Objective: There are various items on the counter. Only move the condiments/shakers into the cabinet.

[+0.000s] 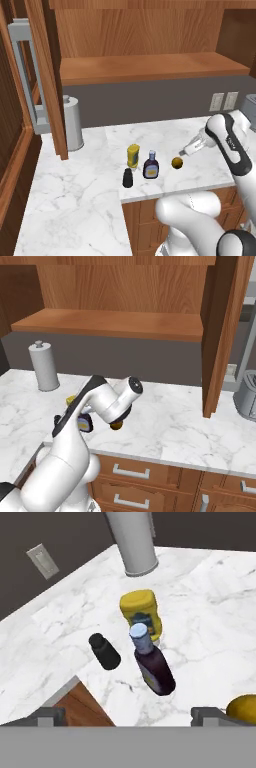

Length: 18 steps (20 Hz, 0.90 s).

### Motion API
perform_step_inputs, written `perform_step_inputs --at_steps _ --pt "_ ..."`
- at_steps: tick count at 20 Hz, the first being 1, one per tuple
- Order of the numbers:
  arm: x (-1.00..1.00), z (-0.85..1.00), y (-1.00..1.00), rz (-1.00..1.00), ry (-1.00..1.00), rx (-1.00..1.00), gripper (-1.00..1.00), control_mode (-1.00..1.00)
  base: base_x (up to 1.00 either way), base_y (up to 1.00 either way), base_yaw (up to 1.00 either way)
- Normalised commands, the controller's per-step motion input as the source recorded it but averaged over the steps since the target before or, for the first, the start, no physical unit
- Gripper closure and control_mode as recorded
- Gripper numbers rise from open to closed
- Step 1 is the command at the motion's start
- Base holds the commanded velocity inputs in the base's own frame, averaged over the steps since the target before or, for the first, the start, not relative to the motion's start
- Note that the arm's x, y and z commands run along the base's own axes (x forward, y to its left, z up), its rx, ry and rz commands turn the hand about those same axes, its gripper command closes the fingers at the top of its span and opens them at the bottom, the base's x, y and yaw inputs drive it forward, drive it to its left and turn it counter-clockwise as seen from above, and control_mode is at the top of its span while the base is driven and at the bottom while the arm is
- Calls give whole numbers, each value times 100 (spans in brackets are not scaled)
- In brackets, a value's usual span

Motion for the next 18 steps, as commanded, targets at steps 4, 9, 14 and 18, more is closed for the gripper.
perform_step_inputs --at_steps 4,9,14,18 --pt "2 -32 -4 38 -13 0 -100 -100 0 0 0" --pt "16 -32 0 32 -29 -1 -100 -100 0 0 0" --pt "7 -13 0 14 -24 3 -100 -100 0 0 0" --pt "25 -11 15 0 -6 8 -100 -100 0 0 0"
